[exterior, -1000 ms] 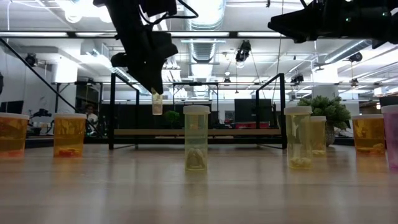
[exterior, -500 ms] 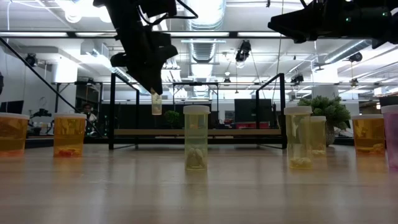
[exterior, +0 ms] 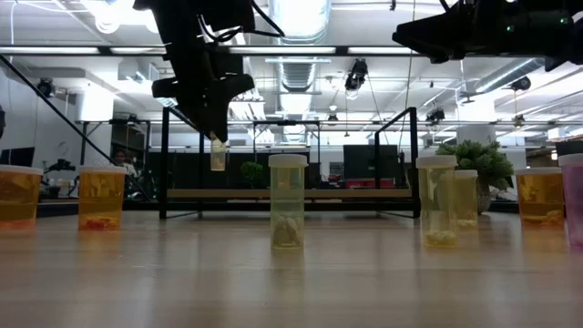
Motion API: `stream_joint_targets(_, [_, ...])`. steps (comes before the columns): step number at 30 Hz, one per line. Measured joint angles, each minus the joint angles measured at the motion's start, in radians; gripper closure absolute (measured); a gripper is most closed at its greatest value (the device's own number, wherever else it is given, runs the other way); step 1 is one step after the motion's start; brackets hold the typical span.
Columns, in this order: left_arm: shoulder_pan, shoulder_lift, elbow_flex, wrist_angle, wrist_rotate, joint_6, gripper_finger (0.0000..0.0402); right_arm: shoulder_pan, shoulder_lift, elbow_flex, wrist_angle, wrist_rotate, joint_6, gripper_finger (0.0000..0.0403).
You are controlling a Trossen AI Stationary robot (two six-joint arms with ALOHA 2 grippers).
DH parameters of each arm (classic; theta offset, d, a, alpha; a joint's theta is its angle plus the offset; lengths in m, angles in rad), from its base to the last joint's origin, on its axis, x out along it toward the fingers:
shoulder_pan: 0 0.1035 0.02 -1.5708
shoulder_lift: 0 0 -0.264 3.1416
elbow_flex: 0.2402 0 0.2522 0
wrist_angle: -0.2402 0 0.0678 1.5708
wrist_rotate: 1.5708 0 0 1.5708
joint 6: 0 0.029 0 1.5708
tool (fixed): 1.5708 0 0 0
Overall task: Pick and place medicine bottles onto shelf by color
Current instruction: Put the small yellow pill bottle on the shelf
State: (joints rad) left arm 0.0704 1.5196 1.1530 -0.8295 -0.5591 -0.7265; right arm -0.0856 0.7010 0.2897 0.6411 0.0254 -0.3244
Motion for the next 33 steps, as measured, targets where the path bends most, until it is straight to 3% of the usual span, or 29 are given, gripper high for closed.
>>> stream_joint_targets(19, [0.011,0.073,-0.002,-0.003,-0.027,-0.053,0.0307,0.000,0.000,0.000,0.000,0.000,-0.001,0.0193])
stream_joint_targets(27, [0.016,0.076,-0.002,0.005,-0.041,-0.054,0.0271,0.000,0.000,0.000,0.000,0.000,-0.001,0.0193])
stream_joint_targets(33, [0.018,0.098,-0.002,0.012,-0.055,-0.053,0.0266,0.000,0.000,0.000,0.000,0.000,-0.007,0.0193])
